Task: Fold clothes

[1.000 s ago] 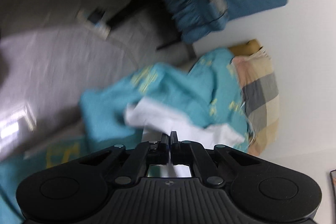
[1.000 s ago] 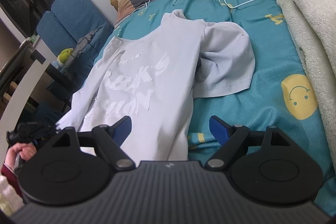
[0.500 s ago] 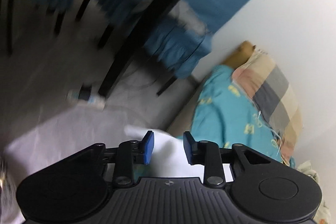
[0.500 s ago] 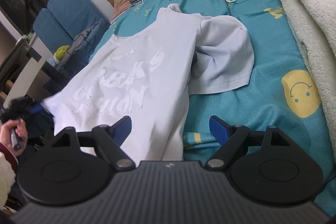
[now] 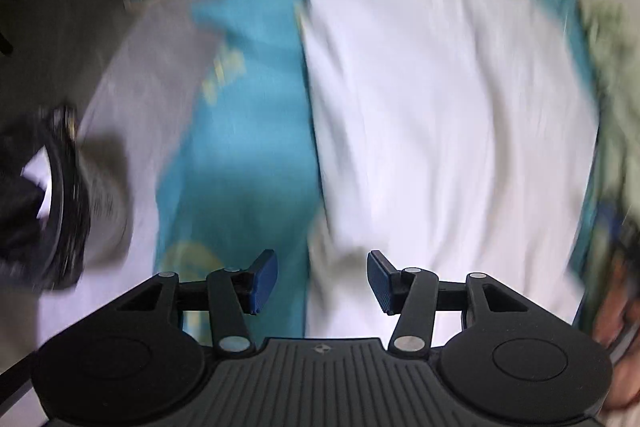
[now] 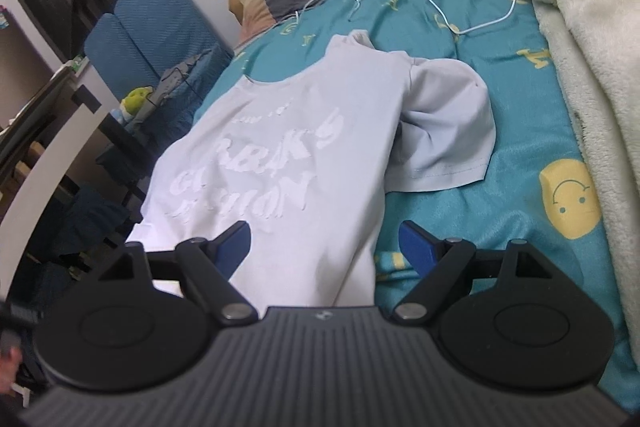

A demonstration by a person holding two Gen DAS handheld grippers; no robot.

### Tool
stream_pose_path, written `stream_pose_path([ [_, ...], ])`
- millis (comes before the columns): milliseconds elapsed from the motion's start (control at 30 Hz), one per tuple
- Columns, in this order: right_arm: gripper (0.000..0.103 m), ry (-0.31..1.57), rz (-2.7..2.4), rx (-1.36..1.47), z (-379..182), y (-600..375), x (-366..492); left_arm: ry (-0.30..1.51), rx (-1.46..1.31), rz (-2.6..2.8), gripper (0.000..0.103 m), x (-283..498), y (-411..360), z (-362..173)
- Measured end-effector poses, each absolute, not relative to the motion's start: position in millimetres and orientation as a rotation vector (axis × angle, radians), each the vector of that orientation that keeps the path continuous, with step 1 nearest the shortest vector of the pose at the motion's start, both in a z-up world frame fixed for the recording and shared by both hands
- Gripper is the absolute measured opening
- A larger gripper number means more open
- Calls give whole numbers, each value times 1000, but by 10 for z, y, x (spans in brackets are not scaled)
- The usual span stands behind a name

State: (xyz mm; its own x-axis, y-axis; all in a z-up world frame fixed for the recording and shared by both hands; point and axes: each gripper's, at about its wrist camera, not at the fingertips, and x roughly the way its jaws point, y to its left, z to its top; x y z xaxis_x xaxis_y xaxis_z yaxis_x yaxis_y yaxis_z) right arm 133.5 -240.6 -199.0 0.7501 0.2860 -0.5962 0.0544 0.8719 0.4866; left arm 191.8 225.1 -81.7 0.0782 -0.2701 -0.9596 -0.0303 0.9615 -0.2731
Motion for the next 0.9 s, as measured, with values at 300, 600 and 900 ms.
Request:
stream_pose_path([
  [300, 83, 695, 142, 477, -1873, -2360, 1066, 1653, 45, -207, 46, 1493, 1533, -1004],
  [600, 83, 694, 133, 518, -1908, -2435, 1116, 1680, 177, -223, 4, 1331, 1574, -735],
  [900, 83, 680, 135, 530, -1871, -2449, 1130, 1746, 141, -67, 4, 1425, 1830, -712],
])
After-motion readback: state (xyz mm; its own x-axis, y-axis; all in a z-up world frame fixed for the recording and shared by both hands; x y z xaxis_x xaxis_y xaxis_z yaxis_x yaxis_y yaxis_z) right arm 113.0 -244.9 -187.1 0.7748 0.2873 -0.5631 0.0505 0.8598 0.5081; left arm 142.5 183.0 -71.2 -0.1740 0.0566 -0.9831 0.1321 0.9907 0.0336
